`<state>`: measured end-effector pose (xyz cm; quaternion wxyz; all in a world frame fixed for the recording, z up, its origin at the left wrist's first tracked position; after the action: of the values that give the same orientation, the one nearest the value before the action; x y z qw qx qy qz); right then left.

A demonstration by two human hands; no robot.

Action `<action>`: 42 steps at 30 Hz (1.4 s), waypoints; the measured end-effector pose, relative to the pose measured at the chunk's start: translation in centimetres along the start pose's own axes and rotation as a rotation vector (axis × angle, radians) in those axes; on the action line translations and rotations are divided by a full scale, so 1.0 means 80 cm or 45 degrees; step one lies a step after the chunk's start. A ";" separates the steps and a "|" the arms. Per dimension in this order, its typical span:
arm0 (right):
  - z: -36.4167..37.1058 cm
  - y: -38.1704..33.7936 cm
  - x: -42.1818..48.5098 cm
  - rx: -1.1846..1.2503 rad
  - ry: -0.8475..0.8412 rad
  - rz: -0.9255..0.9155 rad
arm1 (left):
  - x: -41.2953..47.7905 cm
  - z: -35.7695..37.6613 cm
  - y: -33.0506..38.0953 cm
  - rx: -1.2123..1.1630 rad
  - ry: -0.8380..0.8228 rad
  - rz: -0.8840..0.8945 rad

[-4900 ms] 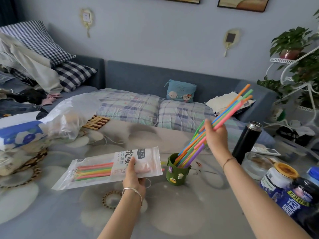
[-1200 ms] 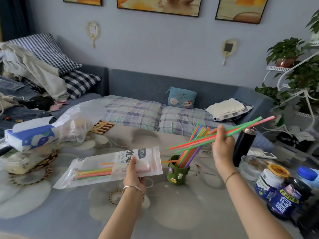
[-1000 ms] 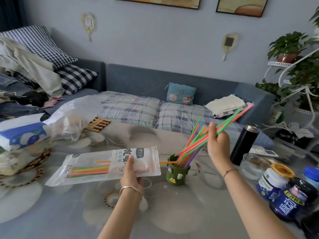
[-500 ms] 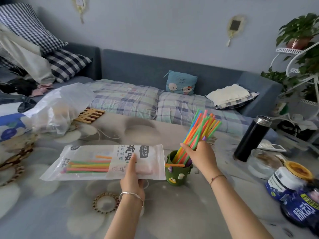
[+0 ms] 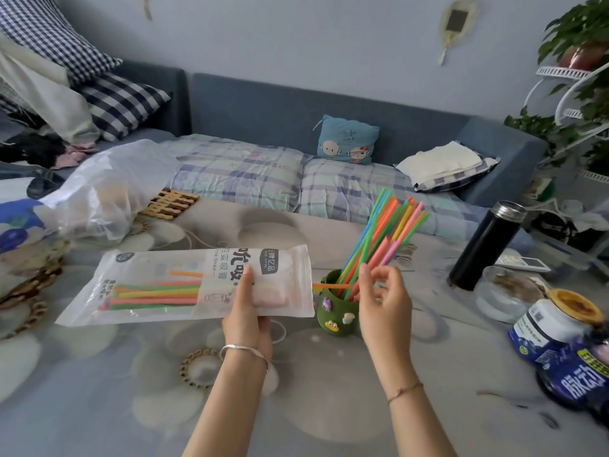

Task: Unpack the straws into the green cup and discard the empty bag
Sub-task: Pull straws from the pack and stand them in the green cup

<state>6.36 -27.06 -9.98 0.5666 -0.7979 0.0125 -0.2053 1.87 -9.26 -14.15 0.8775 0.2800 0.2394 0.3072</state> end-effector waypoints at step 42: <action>0.000 -0.004 0.010 0.733 -0.316 0.297 | -0.010 -0.012 -0.020 0.057 0.008 -0.087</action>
<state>7.05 -27.16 -9.45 0.7856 -0.6172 -0.0237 -0.0355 1.42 -10.48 -15.63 0.8802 0.2902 0.2584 0.2725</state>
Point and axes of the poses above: each hand's wrist, its own x-axis towards the middle knuckle, its own z-axis out of the palm, y = z × x, the point moved 4 cm from there along x, towards the middle knuckle, and after that the axes turned 7 degrees about z, right-handed, at the moved point
